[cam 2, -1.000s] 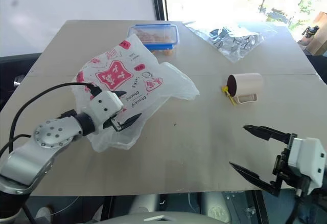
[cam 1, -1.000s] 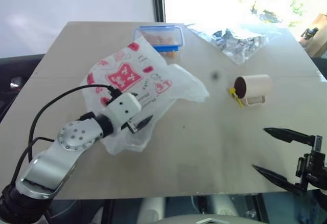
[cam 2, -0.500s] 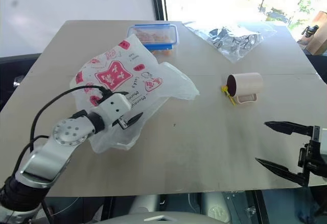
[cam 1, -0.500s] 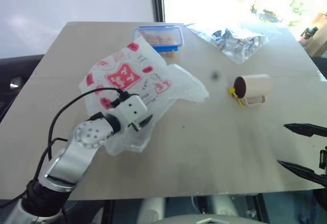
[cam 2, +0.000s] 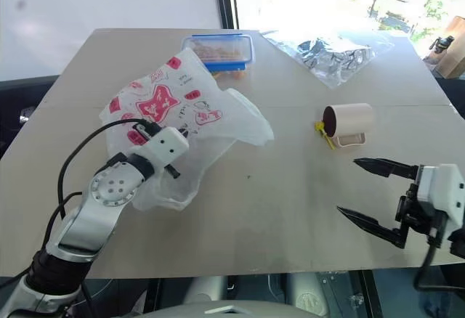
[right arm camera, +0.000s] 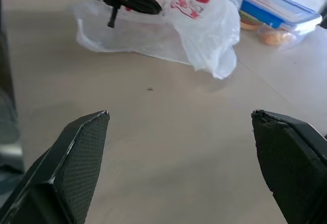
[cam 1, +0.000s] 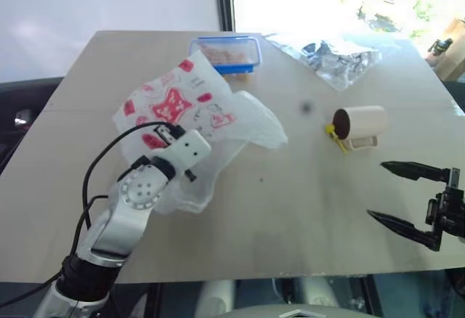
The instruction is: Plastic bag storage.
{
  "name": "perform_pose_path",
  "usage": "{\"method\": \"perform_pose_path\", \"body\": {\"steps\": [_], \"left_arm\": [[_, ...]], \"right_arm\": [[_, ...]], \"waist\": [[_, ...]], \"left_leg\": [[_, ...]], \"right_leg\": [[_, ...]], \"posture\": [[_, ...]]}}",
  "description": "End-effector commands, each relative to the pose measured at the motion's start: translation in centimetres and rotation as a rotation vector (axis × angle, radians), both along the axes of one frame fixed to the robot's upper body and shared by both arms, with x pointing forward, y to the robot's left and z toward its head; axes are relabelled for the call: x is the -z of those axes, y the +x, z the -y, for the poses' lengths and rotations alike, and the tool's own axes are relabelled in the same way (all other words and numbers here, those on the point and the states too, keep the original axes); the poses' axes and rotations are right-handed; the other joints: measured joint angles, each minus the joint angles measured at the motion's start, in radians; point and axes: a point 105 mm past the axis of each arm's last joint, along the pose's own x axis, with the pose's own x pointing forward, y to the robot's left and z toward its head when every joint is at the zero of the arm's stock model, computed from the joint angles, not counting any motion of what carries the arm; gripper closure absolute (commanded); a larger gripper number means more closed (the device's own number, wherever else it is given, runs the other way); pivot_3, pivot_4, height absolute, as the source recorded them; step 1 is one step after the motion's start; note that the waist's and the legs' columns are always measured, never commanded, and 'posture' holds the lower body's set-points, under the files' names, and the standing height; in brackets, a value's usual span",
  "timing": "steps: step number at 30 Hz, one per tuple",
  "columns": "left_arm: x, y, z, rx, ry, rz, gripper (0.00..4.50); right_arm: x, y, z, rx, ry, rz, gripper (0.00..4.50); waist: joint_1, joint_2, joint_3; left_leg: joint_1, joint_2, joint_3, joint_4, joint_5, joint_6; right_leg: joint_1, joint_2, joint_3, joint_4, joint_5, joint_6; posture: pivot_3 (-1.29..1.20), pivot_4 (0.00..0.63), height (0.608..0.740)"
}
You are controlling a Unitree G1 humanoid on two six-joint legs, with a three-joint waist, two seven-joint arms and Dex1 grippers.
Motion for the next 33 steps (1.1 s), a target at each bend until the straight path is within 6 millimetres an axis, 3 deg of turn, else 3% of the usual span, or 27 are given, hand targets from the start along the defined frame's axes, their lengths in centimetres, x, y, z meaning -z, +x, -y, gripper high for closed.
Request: {"method": "perform_pose_path", "body": {"steps": [1, 3, 6, 12, 14, 17, 18, 21, 23, 26, 33], "left_arm": [[-4.9, 0.8, -0.5, 0.006, -0.208, 0.084, 4.44], [-6.6, 0.8, 0.0, 0.070, -0.390, 0.020, 4.44], [-9.3, 1.4, -0.7, 0.111, -0.516, -0.034, 4.44], [-13.4, 1.9, -0.7, 0.211, -0.639, -0.065, 4.44], [-13.6, 2.3, -1.5, 0.183, -0.687, -0.094, 4.44], [-10.9, 0.8, -0.1, 0.227, -0.417, -0.133, 4.44], [-9.8, 0.2, 0.3, 0.235, -0.399, -0.165, 4.44], [-5.9, -1.8, 1.5, 0.242, -0.315, -0.229, 3.80], [-4.3, -2.9, 2.0, 0.237, -0.308, -0.241, 2.62], [-1.5, -4.1, 1.8, 0.206, -0.189, -0.241, 1.59], [1.2, -3.4, 0.3, 0.079, 0.086, -0.095, 1.59]], "right_arm": [[0.1, 1.4, -0.9, 0.102, -0.013, 0.061, 0.00], [0.8, 2.5, -1.1, 0.171, -0.054, 0.053, 0.00], [1.8, 4.1, -1.3, 0.274, -0.190, 0.089, 0.00], [4.2, 7.8, 0.8, 0.465, -0.386, 0.068, 0.00], [4.3, 8.6, 0.9, 0.468, -0.367, 0.048, 0.00], [3.6, 8.5, -0.2, 0.398, -0.304, 0.029, 0.00], [3.1, 8.2, -0.7, 0.368, -0.287, 0.042, 0.00], [1.1, 5.6, -3.3, 0.191, -0.115, 0.104, 0.00], [-0.3, 3.0, -4.4, 0.042, 0.007, 0.130, 0.00], [-0.6, 0.4, -4.0, -0.050, 0.064, 0.034, 0.00], [-2.0, -1.6, -2.6, -0.056, 0.054, 0.039, 0.00]], "waist": [[0.003, 0.000, 0.000], [0.005, 0.000, 0.000], [0.004, 0.000, 0.000], [-0.009, -0.001, 0.000], [-0.009, -0.001, 0.000], [-0.018, 0.000, 0.000], [-0.018, 0.000, 0.000], [-0.012, 0.000, 0.000], [-0.007, 0.000, 0.000], [-0.001, 0.000, 0.000], [-0.001, 0.001, 0.000]], "left_leg": [[0.000, 0.000, 0.000, 0.000, 0.000, 0.000], [-0.001, 0.000, 0.000, 0.002, 0.000, 0.000], [-0.001, -0.001, 0.000, 0.003, 0.000, 0.000], [-0.001, -0.002, 0.000, 0.004, 0.002, -0.003], [-0.001, -0.002, 0.000, 0.005, 0.002, -0.003], [-0.001, -0.002, 0.001, 0.005, 0.002, -0.003], [0.000, -0.002, 0.002, 0.002, 0.002, -0.004], [-0.003, 0.000, 0.002, 0.001, 0.003, -0.005], [-0.008, 0.001, 0.001, 0.001, 0.003, -0.005], [-0.012, 0.001, -0.003, 0.005, 0.001, -0.001], [0.005, 0.000, 0.000, 0.004, 0.000, 0.000]], "right_leg": [[0.000, 0.000, -0.001, 0.000, 0.000, 0.000], [0.000, 0.000, -0.003, 0.002, 0.000, 0.000], [0.000, 0.000, -0.003, 0.003, 0.000, 0.000], [-0.001, 0.001, -0.002, 0.006, 0.000, 0.000], [-0.001, 0.001, -0.001, 0.007, 0.000, 0.000], [-0.002, 0.002, 0.001, 0.007, 0.000, 0.000], [-0.004, 0.002, 0.003, 0.007, 0.000, 0.000], [-0.006, 0.001, 0.003, 0.006, 0.000, 0.000], [-0.009, 0.000, 0.002, 0.004, 0.000, 0.000], [-0.010, -0.001, 0.001, 0.004, 0.000, 0.000], [0.006, -0.001, 0.001, 0.003, 0.000, 0.001]], "posture": [[0.00, 0.150, 0.740], [0.00, 0.150, 0.740], [0.00, 0.150, 0.740], [0.00, 0.150, 0.740], [0.00, 0.150, 0.740], [0.00, 0.150, 0.740], [0.00, 0.150, 0.740], [0.00, 0.150, 0.740], [0.00, 0.150, 0.740], [0.00, 0.150, 0.740], [0.00, 0.150, 0.740]]}}
